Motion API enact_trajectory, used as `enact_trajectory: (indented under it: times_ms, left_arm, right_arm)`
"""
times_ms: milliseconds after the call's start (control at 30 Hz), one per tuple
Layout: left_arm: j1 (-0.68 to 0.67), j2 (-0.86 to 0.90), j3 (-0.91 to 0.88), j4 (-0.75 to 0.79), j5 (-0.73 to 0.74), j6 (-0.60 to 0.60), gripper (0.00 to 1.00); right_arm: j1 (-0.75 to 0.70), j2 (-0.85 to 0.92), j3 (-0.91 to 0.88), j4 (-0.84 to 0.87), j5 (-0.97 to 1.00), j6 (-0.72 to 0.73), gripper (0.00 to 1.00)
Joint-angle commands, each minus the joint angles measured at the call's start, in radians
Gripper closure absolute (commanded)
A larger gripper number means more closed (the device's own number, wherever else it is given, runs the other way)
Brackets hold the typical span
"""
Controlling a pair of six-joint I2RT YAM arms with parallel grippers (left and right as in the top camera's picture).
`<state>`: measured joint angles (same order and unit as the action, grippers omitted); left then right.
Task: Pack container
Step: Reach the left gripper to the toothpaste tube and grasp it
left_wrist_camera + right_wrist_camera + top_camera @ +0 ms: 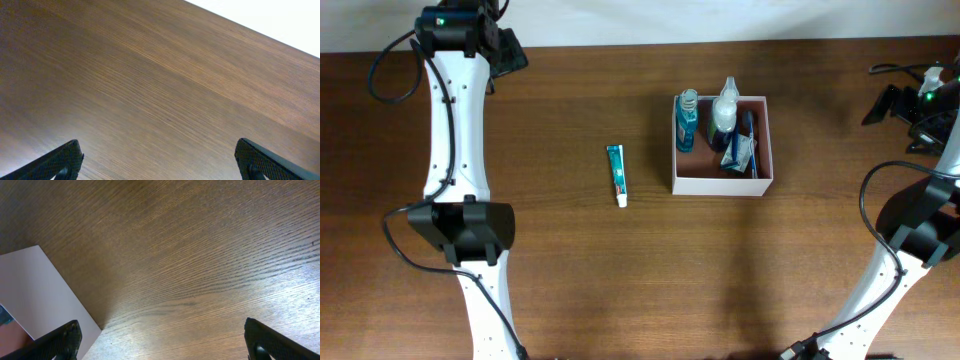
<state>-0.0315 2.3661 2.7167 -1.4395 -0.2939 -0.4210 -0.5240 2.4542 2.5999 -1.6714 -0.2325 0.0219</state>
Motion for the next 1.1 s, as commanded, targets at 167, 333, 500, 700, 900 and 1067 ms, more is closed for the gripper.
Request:
enact_trajectory:
  times_ms: [167, 333, 500, 700, 900, 1067]
  left_arm:
    - [-0.008, 0.027, -0.004, -0.158, 0.277, -0.013, 0.01]
    - [-0.04, 0.061, -0.02, -0.248, 0.316, 0.024, 0.01]
    - [-0.123, 0.063, -0.062, -0.248, 0.328, 0.021, 0.01]
    - [-0.214, 0.063, -0.083, -0.248, 0.324, -0.06, 0.0]
    - [-0.293, 0.075, -0.152, -0.236, 0.324, -0.064, 0.01]
    - [-0.331, 0.077, -0.255, -0.16, 0.324, -0.063, 0.01]
  right_arm:
    - [0.0, -0.011, -0.005, 0.003, 0.009, -0.006, 0.01]
    - [0.0, -0.011, -0.005, 0.003, 0.009, -0.006, 0.01]
    - [0.0, -0.011, -0.005, 0.003, 0.009, -0.006, 0.01]
    - [0.0, -0.011, -0.005, 0.003, 0.009, -0.006, 0.02]
    - [0.0, -0.011, -0.005, 0.003, 0.009, -0.006, 0.01]
    - [0.0, -0.011, -0.005, 0.003, 0.009, -0.006, 0.01]
